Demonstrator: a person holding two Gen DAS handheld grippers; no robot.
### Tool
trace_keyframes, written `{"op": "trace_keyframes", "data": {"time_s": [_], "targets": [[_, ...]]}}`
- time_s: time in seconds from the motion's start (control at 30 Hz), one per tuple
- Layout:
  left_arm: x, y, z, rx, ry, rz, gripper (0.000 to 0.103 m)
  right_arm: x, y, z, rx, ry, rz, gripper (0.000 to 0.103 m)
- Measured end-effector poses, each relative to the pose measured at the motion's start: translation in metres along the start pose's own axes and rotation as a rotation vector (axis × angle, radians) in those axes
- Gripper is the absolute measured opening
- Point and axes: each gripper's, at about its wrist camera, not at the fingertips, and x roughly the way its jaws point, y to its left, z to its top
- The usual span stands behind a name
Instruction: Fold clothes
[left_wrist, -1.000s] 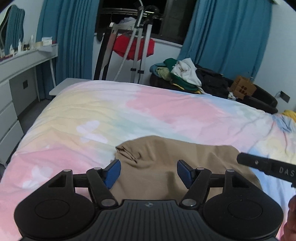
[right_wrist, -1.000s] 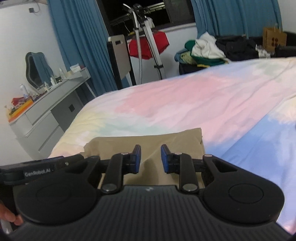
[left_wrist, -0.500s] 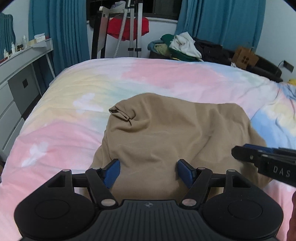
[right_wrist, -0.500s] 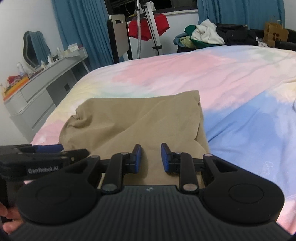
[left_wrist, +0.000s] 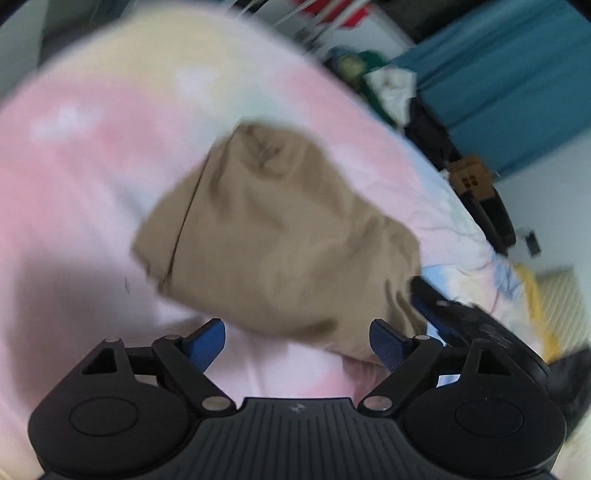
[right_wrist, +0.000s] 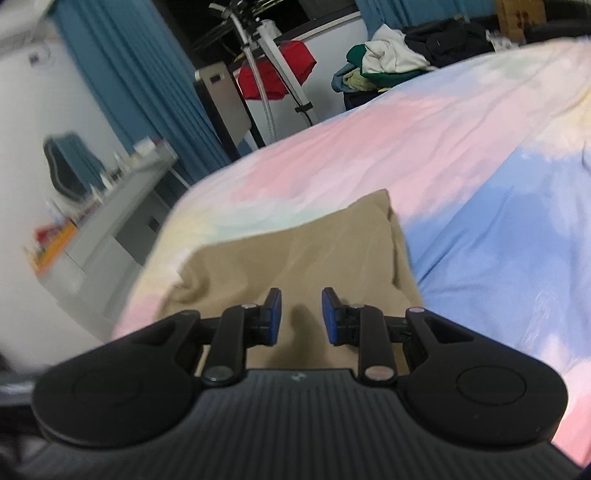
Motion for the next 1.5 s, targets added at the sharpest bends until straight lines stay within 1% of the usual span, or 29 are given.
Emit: {"op": "trace_keyframes", "data": {"time_s": [0.03,0.1,0.17,0.23,0.27,0.3,0.33,0.37,0.4,0.43,0.47,0.5,0.57,0.63,0.67,0.73,0.9,1.0,1.07,1.13,1.2,1.23,1.3,1.4,1.5], "targets": [[0.006,0.008,0.002,-0.041,0.011,-0.021,0.087,-0.002,-0.001,0.001,0.031,0.001,0.025,0.028],[0.015,0.022,0.008,-0.104,-0.004,-0.046,0.086,-0.004,-0.002,0.001,0.1,0.014,0.089,0.028],[0.018,0.033,0.015,-0.16,-0.048,-0.071,0.085,0.0,-0.005,-0.001,0.199,0.059,0.186,0.028],[0.019,0.042,0.021,-0.215,-0.088,-0.097,0.083,0.008,-0.006,-0.008,0.309,0.127,0.296,0.03],[0.021,0.046,0.023,-0.246,-0.098,-0.11,0.082,0.014,-0.007,-0.014,0.37,0.169,0.349,0.034],[0.022,0.048,0.024,-0.263,-0.106,-0.12,0.082,0.02,-0.007,-0.02,0.419,0.209,0.393,0.041],[0.023,0.05,0.024,-0.278,-0.114,-0.131,0.078,0.026,-0.005,-0.027,0.461,0.249,0.433,0.046],[0.023,0.051,0.024,-0.279,-0.119,-0.13,0.073,0.032,-0.003,-0.034,0.497,0.286,0.466,0.057],[0.023,0.05,0.023,-0.278,-0.124,-0.126,0.07,0.038,-0.001,-0.04,0.524,0.316,0.483,0.069],[0.022,0.049,0.024,-0.275,-0.129,-0.123,0.063,0.044,0.001,-0.046,0.548,0.345,0.491,0.073],[0.021,0.049,0.025,-0.273,-0.136,-0.125,0.056,0.049,0.001,-0.05,0.567,0.363,0.489,0.075],[0.02,0.049,0.025,-0.271,-0.143,-0.127,0.052,0.053,-0.001,-0.052,0.581,0.367,0.482,0.075],[0.018,0.047,0.028,-0.267,-0.154,-0.136,0.041,0.06,-0.006,-0.057,0.61,0.373,0.466,0.075],[0.017,0.043,0.031,-0.259,-0.161,-0.151,0.034,0.066,-0.012,-0.061,0.646,0.373,0.447,0.075],[0.016,0.04,0.032,-0.248,-0.166,-0.162,0.031,0.067,-0.018,-0.062,0.676,0.361,0.43,0.075],[0.012,0.034,0.034,-0.214,-0.178,-0.175,0.028,0.068,-0.031,-0.062,0.742,0.327,0.407,0.075],[0.003,0.03,0.034,-0.196,-0.19,-0.219,0.026,0.069,-0.054,-0.059,0.883,0.232,0.384,0.075],[-0.002,0.032,0.031,-0.204,-0.189,-0.226,0.025,0.066,-0.063,-0.06,0.918,0.167,0.32,0.075],[-0.005,0.033,0.029,-0.205,-0.19,-0.224,0.025,0.064,-0.07,-0.059,0.937,0.134,0.299,0.074],[-0.007,0.033,0.029,-0.204,-0.19,-0.224,0.025,0.064,-0.073,-0.057,0.937,0.115,0.275,0.069],[-0.008,0.032,0.029,-0.2,-0.19,-0.223,0.025,0.063,-0.074,-0.055,0.915,0.102,0.245,0.06],[-0.007,0.031,0.029,-0.198,-0.189,-0.221,0.025,0.063,-0.073,-0.053,0.896,0.096,0.233,0.057],[-0.006,0.031,0.029,-0.197,-0.189,-0.218,0.025,0.061,-0.072,-0.049,0.849,0.089,0.213,0.046],[-0.007,0.03,0.029,-0.189,-0.192,-0.215,0.025,0.058,-0.071,-0.042,0.81,0.069,0.209,0.039],[-0.012,0.025,0.029,-0.186,-0.193,-0.229,0.025,0.05,-0.069,-0.035,0.787,0.049,0.214,0.036]]}}
